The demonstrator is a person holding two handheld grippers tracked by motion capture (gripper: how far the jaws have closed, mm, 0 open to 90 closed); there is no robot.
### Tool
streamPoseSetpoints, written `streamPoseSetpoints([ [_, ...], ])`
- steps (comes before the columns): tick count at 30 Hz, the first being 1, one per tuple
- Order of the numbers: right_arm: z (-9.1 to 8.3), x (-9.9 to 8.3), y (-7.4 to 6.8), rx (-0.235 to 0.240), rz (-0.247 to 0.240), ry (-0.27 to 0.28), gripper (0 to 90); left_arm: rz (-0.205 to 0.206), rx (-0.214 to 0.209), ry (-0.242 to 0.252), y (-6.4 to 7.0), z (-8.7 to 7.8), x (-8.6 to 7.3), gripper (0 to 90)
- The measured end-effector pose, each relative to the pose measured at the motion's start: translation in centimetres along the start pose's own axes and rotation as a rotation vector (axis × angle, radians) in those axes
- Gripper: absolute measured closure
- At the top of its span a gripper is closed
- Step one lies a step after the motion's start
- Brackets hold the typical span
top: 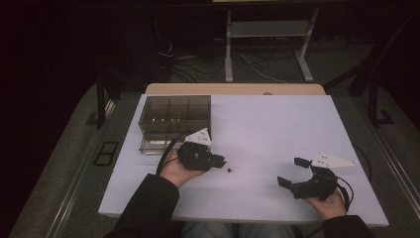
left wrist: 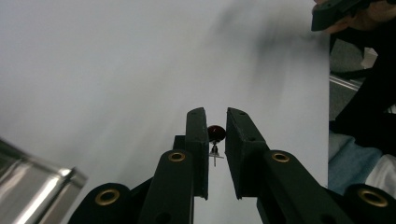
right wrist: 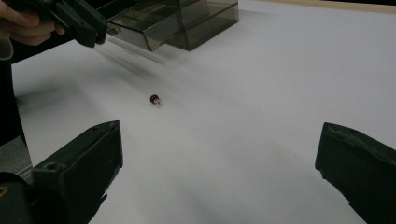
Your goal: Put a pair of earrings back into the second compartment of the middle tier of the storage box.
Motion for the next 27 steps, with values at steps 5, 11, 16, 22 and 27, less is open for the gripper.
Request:
streamPoseSetpoints([
  [5, -0.1, 0.1, 0.2, -0.004, 0.005, 0.007, 0.4, -0.012, 0.032, 0.026, -0.7, -1.9, 0.0, 78.6],
  [11, -0.1, 0.1, 0.4, -0.005, 0.007, 0.011, 0.4, -0.029, 0.067, 0.052, -1.4, -3.7, 0.0, 78.5],
  [16, -0.1, 0.2, 0.5, -0.006, 0.012, 0.009, 0.4, -0.04, 0.092, 0.061, -2.0, -5.1, -0.1, 78.5],
  [22, -0.1, 0.2, 0.5, -0.007, 0.01, 0.006, 0.4, -0.059, 0.125, 0.064, -2.7, -6.6, -0.6, 78.4],
  [27, 0.0, 0.1, 0.5, -0.008, 0.01, 0.003, 0.4, -0.088, 0.16, 0.068, -3.6, -7.5, -1.5, 78.4],
])
Point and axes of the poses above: each handheld gripper's, and its own axes: z roughly forward along the jaws, x roughly out of its top, y roughly to its right, the point moved 2 cm from there along z, roughly forward along the jaws, and after that the axes turned 5 degrees about -x, right-handed, at the moved point
